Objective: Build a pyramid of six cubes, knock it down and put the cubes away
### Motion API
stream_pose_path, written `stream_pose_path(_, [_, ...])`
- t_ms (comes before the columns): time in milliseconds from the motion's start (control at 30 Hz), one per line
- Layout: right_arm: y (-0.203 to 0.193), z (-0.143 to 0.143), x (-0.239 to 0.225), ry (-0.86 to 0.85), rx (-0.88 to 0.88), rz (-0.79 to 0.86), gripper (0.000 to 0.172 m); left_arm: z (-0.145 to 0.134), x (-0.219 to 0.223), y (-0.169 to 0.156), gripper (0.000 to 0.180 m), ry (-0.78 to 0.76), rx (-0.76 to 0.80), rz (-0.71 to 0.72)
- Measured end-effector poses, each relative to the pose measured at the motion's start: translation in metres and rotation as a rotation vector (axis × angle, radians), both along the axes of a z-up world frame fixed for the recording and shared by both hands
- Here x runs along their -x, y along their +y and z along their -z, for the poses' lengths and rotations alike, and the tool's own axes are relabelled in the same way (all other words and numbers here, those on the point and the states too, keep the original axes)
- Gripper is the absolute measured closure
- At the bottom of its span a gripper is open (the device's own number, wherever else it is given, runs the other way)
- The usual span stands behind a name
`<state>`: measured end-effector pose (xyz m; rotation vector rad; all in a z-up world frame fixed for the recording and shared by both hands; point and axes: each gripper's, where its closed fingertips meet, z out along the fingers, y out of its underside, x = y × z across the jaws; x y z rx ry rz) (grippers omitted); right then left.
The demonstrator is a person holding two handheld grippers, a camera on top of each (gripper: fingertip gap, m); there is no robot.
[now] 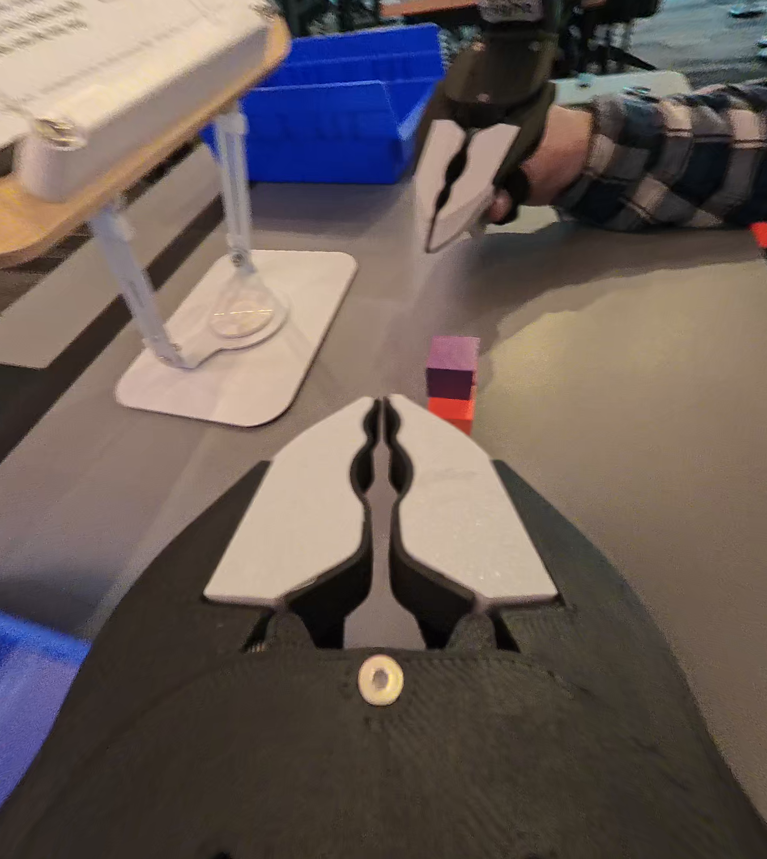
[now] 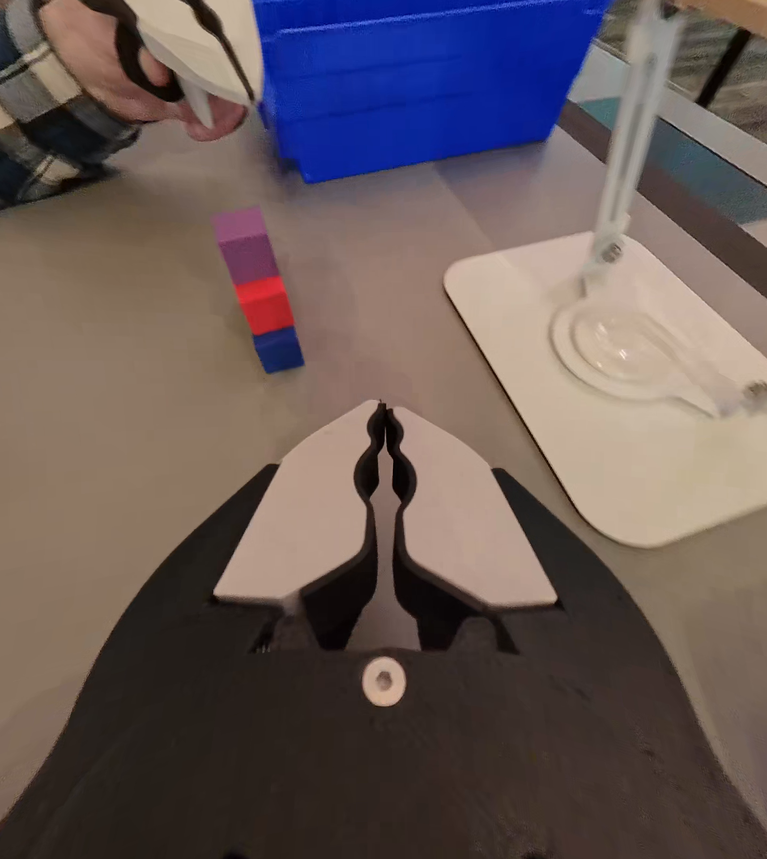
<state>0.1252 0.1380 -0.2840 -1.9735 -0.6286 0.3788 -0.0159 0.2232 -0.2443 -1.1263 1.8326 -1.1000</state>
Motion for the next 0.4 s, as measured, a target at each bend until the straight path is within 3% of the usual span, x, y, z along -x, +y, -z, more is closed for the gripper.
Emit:
stream_pose_path(133, [-0.011, 0.008, -0.030, -0.004, 0.011, 0.102, 0.172, 0.005, 0.002, 0.015, 0.180, -0.027, 0.046, -0.106])
stream_pose_path(400, [-0.024, 0.020, -0.060, -0.094, 0.027, 0.204, 0.172, 0.052, -0.008, 0.027, 0.180, 0.117, -0.035, -0.288])
